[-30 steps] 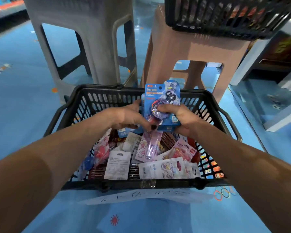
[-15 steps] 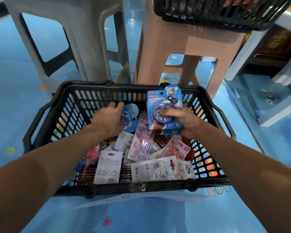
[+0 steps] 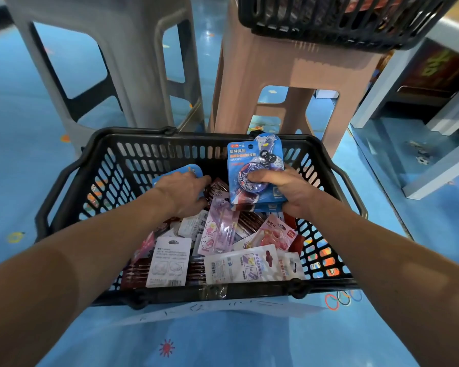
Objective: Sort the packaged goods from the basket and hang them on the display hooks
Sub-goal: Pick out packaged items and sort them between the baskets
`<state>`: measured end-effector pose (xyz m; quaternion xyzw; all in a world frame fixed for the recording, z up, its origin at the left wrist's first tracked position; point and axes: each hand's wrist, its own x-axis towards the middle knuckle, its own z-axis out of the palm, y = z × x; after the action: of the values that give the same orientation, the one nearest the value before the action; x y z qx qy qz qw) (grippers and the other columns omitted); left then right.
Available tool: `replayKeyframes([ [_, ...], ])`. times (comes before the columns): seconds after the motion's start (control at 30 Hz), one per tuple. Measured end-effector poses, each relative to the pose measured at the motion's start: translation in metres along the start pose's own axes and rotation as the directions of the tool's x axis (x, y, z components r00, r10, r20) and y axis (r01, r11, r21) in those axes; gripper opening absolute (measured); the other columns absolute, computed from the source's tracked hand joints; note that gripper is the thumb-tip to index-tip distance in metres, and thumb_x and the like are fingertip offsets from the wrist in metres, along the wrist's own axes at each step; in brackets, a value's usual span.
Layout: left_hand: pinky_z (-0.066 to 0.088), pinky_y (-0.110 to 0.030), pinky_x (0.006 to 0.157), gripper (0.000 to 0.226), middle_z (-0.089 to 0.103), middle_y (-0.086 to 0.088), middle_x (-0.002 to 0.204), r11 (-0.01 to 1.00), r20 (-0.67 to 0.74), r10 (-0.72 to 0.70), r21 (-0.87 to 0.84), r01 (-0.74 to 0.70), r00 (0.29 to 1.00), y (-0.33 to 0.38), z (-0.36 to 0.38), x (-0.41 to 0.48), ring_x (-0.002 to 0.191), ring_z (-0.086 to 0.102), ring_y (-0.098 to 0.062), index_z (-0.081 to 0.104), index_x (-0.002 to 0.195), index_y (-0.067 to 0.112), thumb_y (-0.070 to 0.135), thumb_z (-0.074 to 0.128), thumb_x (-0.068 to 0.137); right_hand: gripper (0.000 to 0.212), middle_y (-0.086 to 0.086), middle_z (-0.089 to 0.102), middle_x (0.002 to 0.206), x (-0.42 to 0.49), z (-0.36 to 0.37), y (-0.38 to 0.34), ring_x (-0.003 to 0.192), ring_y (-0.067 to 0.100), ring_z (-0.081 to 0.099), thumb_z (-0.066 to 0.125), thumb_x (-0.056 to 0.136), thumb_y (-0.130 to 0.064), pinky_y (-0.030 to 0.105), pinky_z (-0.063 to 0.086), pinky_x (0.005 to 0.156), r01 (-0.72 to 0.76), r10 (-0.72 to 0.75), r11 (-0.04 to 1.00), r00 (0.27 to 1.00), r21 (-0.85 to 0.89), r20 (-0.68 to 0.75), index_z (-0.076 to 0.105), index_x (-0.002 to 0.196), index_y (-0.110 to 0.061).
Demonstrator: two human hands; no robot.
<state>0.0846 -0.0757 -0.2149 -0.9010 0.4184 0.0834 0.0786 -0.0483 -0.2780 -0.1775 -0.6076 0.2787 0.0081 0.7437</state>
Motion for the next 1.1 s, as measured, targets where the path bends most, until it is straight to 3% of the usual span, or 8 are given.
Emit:
replayKeyframes([
  [0.2, 0.047, -0.039, 0.069, 0.056, 0.061, -0.014, 0.118, 0.988, -0.104, -0.152, -0.009, 0.152, 0.983, -0.012, -0.014, -0.016, 0.104, 0.064, -0.036, 0.046, 0.136, 0.025, 0.064, 0.047, 0.097, 0.070, 0.013, 0.078, 0.107, -0.001, 0.010, -0.008, 0.097, 0.033, 0.076, 0.091, 0.067, -0.008, 0.053, 0.060, 0.090, -0.008, 0.007, 0.999, 1.000, -0.035, -0.012, 0.060, 0.130, -0.006],
  [0.37, 0.043, -0.039, 0.063, 0.042, 0.052, -0.010, 0.091, 0.929, -0.135, -0.304, -0.263, 0.261, 0.943, -0.016, -0.034, -0.033, 0.080, 0.052, -0.030, 0.042, 0.116, 0.015, 0.037, 0.066, 0.089, 0.046, 0.016, 0.077, 0.109, -0.011, 0.019, -0.014, 0.095, 0.034, 0.076, 0.080, 0.080, -0.002, 0.043, 0.063, 0.076, 0.025, -0.023, 0.999, 0.997, -0.033, 0.075, 0.066, 0.124, -0.004],
  [0.53, 0.045, -0.043, 0.068, 0.053, 0.060, -0.021, 0.101, 0.888, -0.194, -0.378, -0.351, 0.296, 0.905, -0.024, -0.052, -0.047, 0.092, 0.061, -0.042, 0.032, 0.123, 0.007, 0.017, 0.069, 0.086, 0.050, 0.022, 0.073, 0.116, -0.018, 0.031, -0.022, 0.099, 0.037, 0.074, 0.083, 0.074, -0.004, 0.047, 0.061, 0.081, 0.047, -0.046, 0.999, 0.982, -0.002, 0.184, 0.069, 0.121, 0.001],
  [0.67, 0.048, -0.043, 0.072, 0.027, 0.066, -0.024, 0.107, 0.854, -0.227, -0.383, -0.457, 0.249, 0.895, -0.029, -0.065, -0.054, 0.100, 0.063, -0.045, 0.047, 0.110, 0.003, 0.012, 0.062, 0.089, 0.029, 0.016, 0.077, 0.104, -0.026, 0.046, -0.032, 0.087, 0.032, 0.076, 0.083, 0.075, -0.010, 0.052, 0.062, 0.079, 0.028, -0.021, 0.999, 0.974, -0.029, 0.225, 0.076, 0.103, -0.009],
  [0.8, 0.057, -0.023, 0.065, 0.023, 0.074, -0.010, 0.098, 0.503, -0.101, -0.493, -0.843, 0.188, 0.864, -0.035, -0.070, -0.055, 0.076, 0.072, -0.021, 0.074, 0.099, 0.012, -0.003, 0.059, 0.089, 0.020, 0.010, 0.078, 0.093, -0.038, 0.061, -0.040, 0.075, 0.025, 0.076, 0.074, 0.079, -0.013, 0.043, 0.064, 0.069, 0.008, 0.000, 1.000, 0.954, -0.025, 0.300, 0.073, 0.098, -0.013],
  [0.87, 0.064, -0.034, 0.070, 0.026, 0.076, -0.012, 0.094, 0.370, -0.058, -0.515, -0.915, 0.161, 0.855, -0.039, -0.065, -0.055, 0.073, 0.073, -0.022, 0.073, 0.087, 0.015, -0.006, 0.057, 0.086, 0.028, 0.011, 0.078, 0.096, -0.042, 0.067, -0.040, 0.078, 0.026, 0.076, 0.075, 0.073, -0.016, 0.044, 0.064, 0.075, 0.011, 0.004, 0.999, 0.944, -0.043, 0.331, 0.073, 0.101, -0.012],
  [0.97, 0.057, -0.031, 0.084, 0.016, 0.073, -0.008, 0.101, 0.567, -0.010, -0.469, -0.771, 0.292, 0.883, -0.041, -0.055, -0.061, 0.096, 0.069, -0.025, 0.068, 0.093, 0.019, 0.008, 0.063, 0.082, 0.030, 0.011, 0.078, 0.094, -0.043, 0.068, -0.038, 0.076, 0.026, 0.076, 0.076, 0.072, -0.016, 0.045, 0.064, 0.074, 0.026, 0.001, 0.997, 0.946, -0.080, 0.323, 0.074, 0.102, -0.010],
  [1.1, 0.052, -0.025, 0.065, 0.033, 0.063, -0.009, 0.102, 0.621, 0.370, -0.293, -0.627, 0.470, 0.881, -0.031, -0.035, -0.070, 0.089, 0.062, -0.020, 0.059, 0.117, 0.002, 0.014, 0.066, 0.087, 0.036, 0.015, 0.077, 0.102, -0.036, 0.058, -0.033, 0.081, 0.029, 0.076, 0.086, 0.069, -0.014, 0.047, 0.063, 0.076, 0.005, 0.025, 0.994, 0.959, -0.106, 0.283, 0.075, 0.104, -0.011],
])
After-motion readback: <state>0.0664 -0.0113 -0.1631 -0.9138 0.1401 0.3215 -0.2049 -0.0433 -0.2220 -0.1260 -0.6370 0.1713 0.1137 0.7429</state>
